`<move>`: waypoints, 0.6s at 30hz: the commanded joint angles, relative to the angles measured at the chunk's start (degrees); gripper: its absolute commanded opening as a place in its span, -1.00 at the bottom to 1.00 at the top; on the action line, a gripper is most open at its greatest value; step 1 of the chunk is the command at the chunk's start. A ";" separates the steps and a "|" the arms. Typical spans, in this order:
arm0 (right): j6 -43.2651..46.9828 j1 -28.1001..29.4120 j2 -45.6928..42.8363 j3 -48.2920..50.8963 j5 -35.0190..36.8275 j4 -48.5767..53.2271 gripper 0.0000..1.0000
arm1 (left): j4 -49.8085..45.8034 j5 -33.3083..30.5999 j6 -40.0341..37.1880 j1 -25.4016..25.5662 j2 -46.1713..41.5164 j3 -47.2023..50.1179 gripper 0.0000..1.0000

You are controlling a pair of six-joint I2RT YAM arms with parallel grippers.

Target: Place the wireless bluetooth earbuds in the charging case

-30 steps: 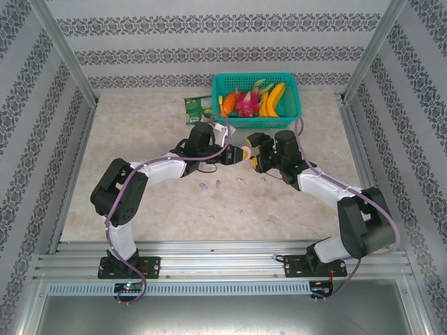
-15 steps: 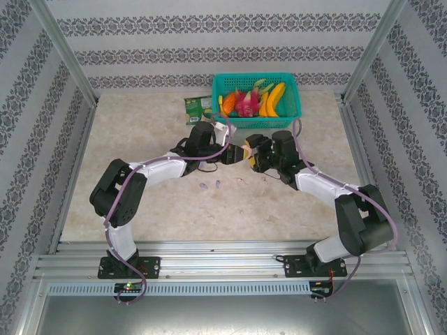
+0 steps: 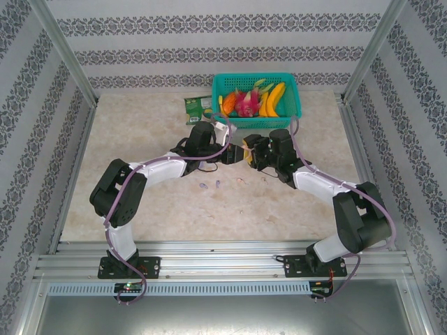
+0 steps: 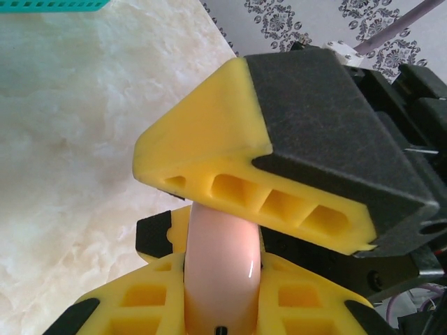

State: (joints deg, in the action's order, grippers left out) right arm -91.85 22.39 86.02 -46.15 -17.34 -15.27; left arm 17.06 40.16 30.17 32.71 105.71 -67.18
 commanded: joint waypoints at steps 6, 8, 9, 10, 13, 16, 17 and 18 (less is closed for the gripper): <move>-0.60 0.59 0.45 -1.93 0.58 -1.64 -0.05 | -0.20 -0.17 -1.26 1.14 -0.51 -1.82 -0.90; -0.69 0.55 0.41 -1.82 0.66 -1.66 -0.06 | -0.19 -0.25 -1.26 1.04 -0.59 -1.82 -0.88; -0.69 0.58 0.45 -1.84 0.68 -1.76 -0.07 | -0.20 -0.34 -1.33 1.04 -0.60 -1.82 -0.85; -0.69 0.55 0.44 -1.83 0.78 -1.72 -0.08 | -0.28 -0.47 -1.34 1.04 -0.74 -1.82 -0.81; -0.65 0.55 0.46 -1.79 0.90 -1.69 -0.10 | -0.43 -0.35 -1.52 1.09 -0.82 -1.82 -0.73; -0.74 0.46 0.42 -1.54 1.10 -1.65 -0.11 | -0.52 -0.61 -1.66 1.06 -1.14 -1.66 -0.67; -0.78 0.50 0.40 -1.46 1.16 -1.67 -0.12 | -0.51 -0.68 -1.65 1.04 -1.18 -1.60 -0.64; -0.70 0.46 0.43 -1.47 1.17 -1.69 -0.12 | -0.45 -0.85 -1.61 1.06 -1.26 -1.52 -0.62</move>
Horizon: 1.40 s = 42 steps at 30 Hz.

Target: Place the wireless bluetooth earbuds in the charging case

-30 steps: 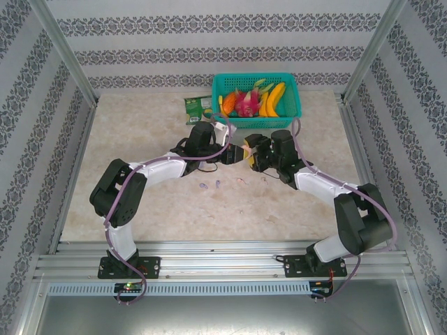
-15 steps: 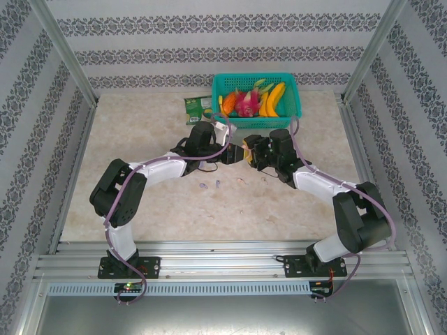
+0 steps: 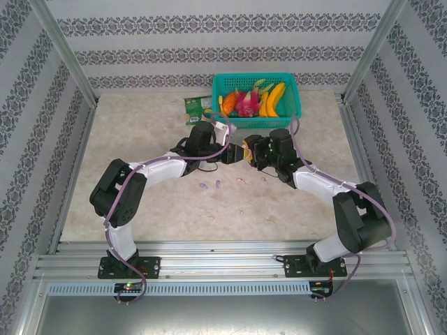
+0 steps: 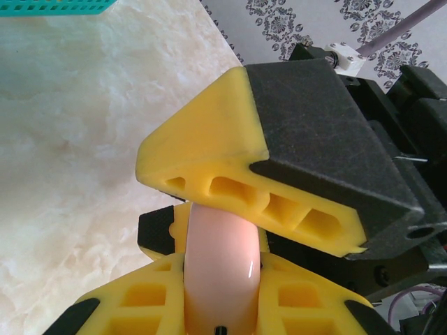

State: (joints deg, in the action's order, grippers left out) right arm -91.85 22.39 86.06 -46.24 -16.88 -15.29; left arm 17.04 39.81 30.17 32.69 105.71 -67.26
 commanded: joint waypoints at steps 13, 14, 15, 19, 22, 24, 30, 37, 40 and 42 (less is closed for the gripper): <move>-0.70 0.11 0.02 -0.54 1.04 -1.48 -0.13 | -0.22 -1.46 -1.81 0.80 -2.52 -0.81 -0.26; -0.73 0.02 0.03 -0.48 0.98 -1.50 -0.13 | -0.18 -1.41 -1.83 0.80 -2.53 -0.78 -0.26; -0.70 0.02 0.11 -0.49 1.03 -1.50 -0.13 | -0.20 -1.40 -1.77 0.80 -2.54 -0.76 -0.25; -0.61 -0.14 0.02 -0.14 1.06 -1.24 -0.13 | 0.34 -1.64 -1.30 0.80 -2.35 -0.50 -0.35; 1.93 -1.16 -0.92 -0.18 1.53 1.89 -0.10 | 2.33 -2.89 0.53 0.28 -3.66 0.73 -0.36; 4.77 -2.48 -2.40 -0.39 2.02 6.10 -0.07 | 2.18 -4.31 0.68 -0.18 -5.06 1.17 -0.35; 15.58 -5.10 -7.02 0.69 3.42 15.49 0.03 | 1.30 -7.78 0.78 -1.68 -10.01 4.65 -0.21; 26.40 -4.44 -11.81 2.44 5.11 22.89 0.17 | 2.57 -13.08 3.41 -3.97 -15.62 11.98 0.11; 32.13 -2.40 -12.40 0.89 5.25 28.06 0.25 | 1.38 -14.65 4.08 -4.61 -17.05 13.32 0.34; 35.16 -0.73 -12.78 0.32 5.28 30.81 0.30 | 0.65 -15.42 4.28 -4.91 -17.87 14.08 0.49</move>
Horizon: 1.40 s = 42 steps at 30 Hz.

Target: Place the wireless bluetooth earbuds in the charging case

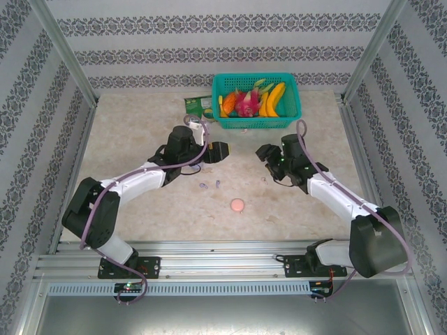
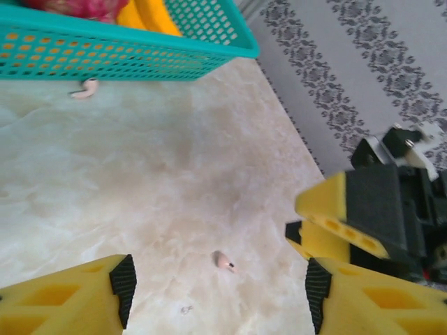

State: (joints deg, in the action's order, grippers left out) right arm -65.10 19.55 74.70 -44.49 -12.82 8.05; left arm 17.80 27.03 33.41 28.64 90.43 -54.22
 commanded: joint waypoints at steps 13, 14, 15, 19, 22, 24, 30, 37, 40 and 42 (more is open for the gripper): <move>20.68 6.27 3.08 -3.83 9.31 11.27 0.49 | -5.15 -8.41 1.84 -3.15 -4.12 5.36 1.00; 21.72 6.04 3.95 -4.45 9.77 10.52 0.51 | -6.69 -8.86 1.07 -3.16 -3.72 4.64 1.00; 22.29 5.59 4.68 -4.91 10.00 9.82 0.52 | -7.80 -9.15 0.43 -3.13 -3.45 3.99 1.00; 22.79 2.08 9.13 -7.96 8.07 6.43 0.55 | -11.29 -10.33 -1.68 -3.16 -2.48 1.70 1.00; 21.85 -0.60 12.73 -11.49 5.82 5.64 0.55 | -14.83 -11.71 -3.01 -3.23 -1.08 -1.07 1.00; 21.04 -2.19 14.52 -13.79 4.41 5.29 0.55 | -16.57 -12.84 -4.01 -3.58 0.22 -3.92 1.00; 19.91 -3.93 15.53 -17.28 3.17 6.69 0.55 | -20.43 -12.35 -4.45 -6.65 11.87 -19.64 1.00; 17.60 -4.98 11.55 -12.76 2.34 5.87 0.60 | -30.81 -10.77 -5.25 -9.33 31.94 -46.99 1.00; 17.47 -5.15 10.07 -11.32 1.92 5.98 0.64 | -34.55 -10.54 -5.30 -10.38 39.03 -57.46 1.00; 17.29 -5.34 9.19 -10.57 1.52 6.01 0.66 | -37.14 -9.73 -4.87 -11.29 43.84 -64.76 1.00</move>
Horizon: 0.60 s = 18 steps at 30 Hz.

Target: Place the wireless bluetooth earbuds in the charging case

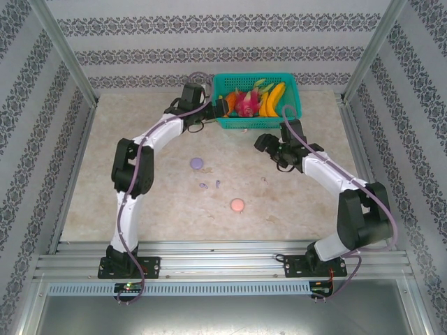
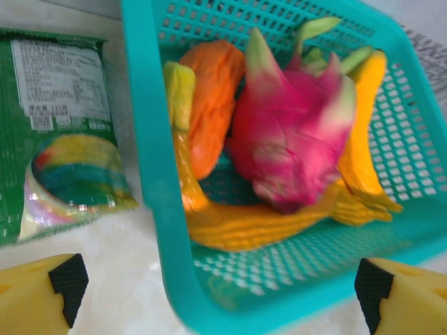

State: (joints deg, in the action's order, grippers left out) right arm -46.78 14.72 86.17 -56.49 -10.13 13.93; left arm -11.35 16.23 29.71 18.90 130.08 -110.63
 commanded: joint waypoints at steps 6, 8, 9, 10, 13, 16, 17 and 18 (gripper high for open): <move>-1.52 -1.31 -4.51 2.75 -2.41 0.15 0.67 | -10.05 4.87 1.87 -3.04 15.05 -23.69 0.99; -1.38 -1.47 -4.82 2.82 -2.60 0.34 0.67 | -7.72 6.59 3.15 -3.09 16.84 -25.75 1.00; -1.38 -1.55 -4.86 2.85 -2.78 0.46 0.67 | -6.66 7.61 3.95 -3.12 17.78 -26.74 1.00; -1.46 -1.60 -4.94 3.04 -2.92 0.41 0.67 | -5.81 8.38 4.89 -3.16 18.53 -27.74 1.00; -1.51 -1.86 -5.15 3.56 -3.14 0.38 0.67 | -1.87 11.77 9.37 -2.95 21.42 -30.55 1.00; -1.81 -2.11 -5.43 4.40 -3.11 0.26 0.67 | 2.58 13.58 13.01 -2.05 23.04 -31.15 1.00; -1.96 -2.29 -5.68 4.75 -3.14 0.29 0.67 | 3.35 13.74 13.42 -1.57 23.40 -31.44 1.00; -2.12 -2.33 -5.96 5.19 -3.12 0.26 0.66 | 4.05 13.80 13.85 -0.93 23.91 -31.97 1.00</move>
State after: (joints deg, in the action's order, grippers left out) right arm -48.03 12.97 81.97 -52.77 -12.71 13.91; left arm -13.02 27.03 39.31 16.53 152.55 -139.94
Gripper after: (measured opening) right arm 0.833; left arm 0.999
